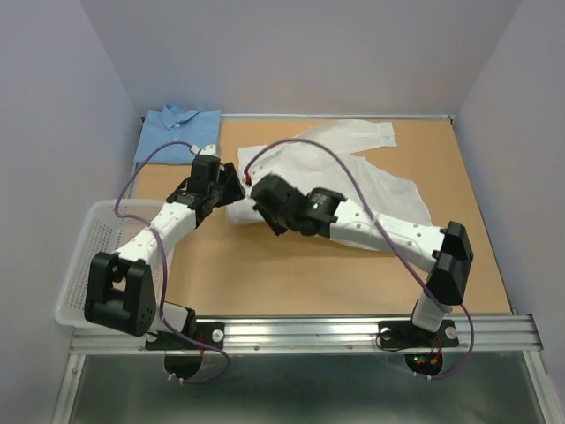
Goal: Fold and stack the long sleeve shirts
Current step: Flatten the shirt out
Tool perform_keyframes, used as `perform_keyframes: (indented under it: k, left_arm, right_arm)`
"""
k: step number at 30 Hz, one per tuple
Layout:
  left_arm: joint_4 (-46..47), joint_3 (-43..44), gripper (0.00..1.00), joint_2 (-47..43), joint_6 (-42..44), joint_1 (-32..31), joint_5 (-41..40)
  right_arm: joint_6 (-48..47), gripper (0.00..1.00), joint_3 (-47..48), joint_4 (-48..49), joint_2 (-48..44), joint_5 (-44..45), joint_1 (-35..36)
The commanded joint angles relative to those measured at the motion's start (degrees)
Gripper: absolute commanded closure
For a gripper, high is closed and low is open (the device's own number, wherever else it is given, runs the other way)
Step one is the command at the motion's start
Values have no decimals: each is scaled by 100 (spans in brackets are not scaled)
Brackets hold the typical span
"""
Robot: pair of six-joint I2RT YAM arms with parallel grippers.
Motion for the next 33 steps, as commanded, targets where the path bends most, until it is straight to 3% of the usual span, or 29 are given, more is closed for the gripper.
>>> perform_keyframes:
  k: [1, 5, 10, 13, 16, 21, 28, 33]
  left_arm:
    - [230, 452, 35, -1079, 764, 27, -391]
    - [486, 84, 34, -1888, 1028, 27, -313]
    - [695, -679, 34, -2258, 862, -43, 530]
    - [811, -935, 34, -2241, 686, -367, 585]
    - [863, -875, 34, -1883, 668, -824, 471]
    - [977, -568, 32, -1109, 922, -957, 374]
    - [1040, 302, 26, 218, 2020, -948, -513]
    - [961, 1216, 25, 1194, 2329, -580, -225]
  right_arm:
    - [-7, 99, 1838, -1379, -114, -704, -647]
    - [107, 99, 2253, -1583, 334, -722, -1166]
    - [572, 99, 2113, -1328, 932, -1610, -2563]
    - [801, 99, 2183, -1231, 1475, -2031, -3283]
    - [1037, 99, 2332, -1213, 1915, -2602, -3977]
    - [1408, 99, 2306, -1064, 2058, -2919, -4558]
    - [1303, 99, 2008, -845, 1909, -3052, -4586]
    - [1285, 65, 1263, -608, 1340, -3105, -4586]
